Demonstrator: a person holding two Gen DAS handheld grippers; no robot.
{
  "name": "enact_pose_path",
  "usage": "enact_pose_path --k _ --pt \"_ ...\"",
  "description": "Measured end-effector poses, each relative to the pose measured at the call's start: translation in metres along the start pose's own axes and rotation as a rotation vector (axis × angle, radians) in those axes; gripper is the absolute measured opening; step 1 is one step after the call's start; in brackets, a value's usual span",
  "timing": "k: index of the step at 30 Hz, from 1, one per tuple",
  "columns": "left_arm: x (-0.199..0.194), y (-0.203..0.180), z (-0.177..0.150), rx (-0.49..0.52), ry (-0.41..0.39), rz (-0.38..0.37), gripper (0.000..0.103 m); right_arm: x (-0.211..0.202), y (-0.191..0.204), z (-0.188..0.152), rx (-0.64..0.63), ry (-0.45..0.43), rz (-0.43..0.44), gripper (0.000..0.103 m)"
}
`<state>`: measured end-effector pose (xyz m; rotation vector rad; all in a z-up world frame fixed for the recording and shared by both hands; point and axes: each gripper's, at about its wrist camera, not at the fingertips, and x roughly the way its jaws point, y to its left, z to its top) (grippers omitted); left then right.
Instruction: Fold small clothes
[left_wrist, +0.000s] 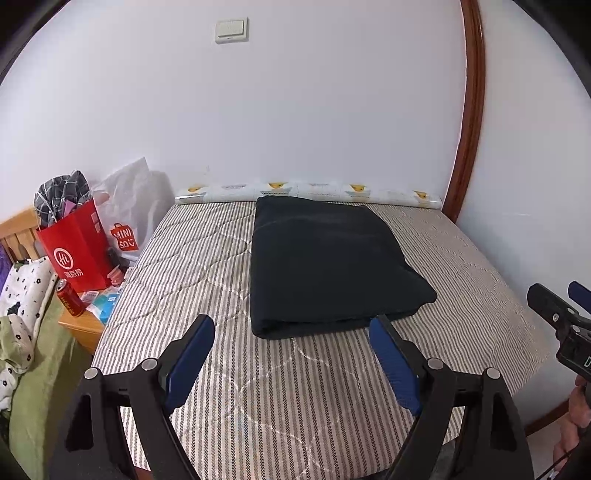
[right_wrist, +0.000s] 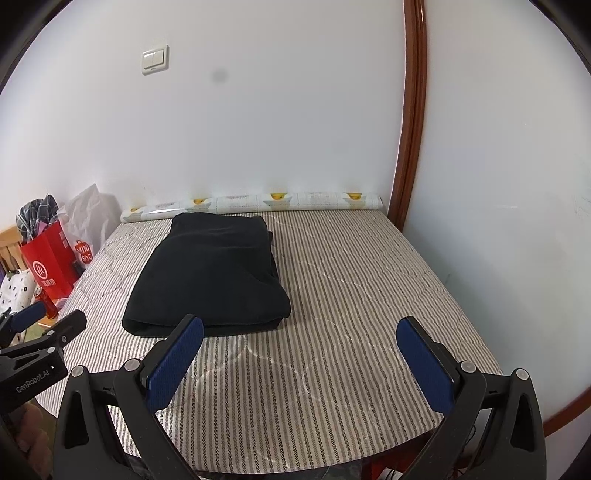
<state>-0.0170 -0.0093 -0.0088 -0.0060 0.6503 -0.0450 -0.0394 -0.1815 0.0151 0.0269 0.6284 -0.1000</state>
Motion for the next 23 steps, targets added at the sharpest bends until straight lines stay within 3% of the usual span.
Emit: enact_pose_path --k 23 --pt "0.0009 0.0025 0.0016 -0.002 -0.008 0.007 0.085 0.0023 0.0041 -0.0021 -0.002 0.006 0.004 0.103"
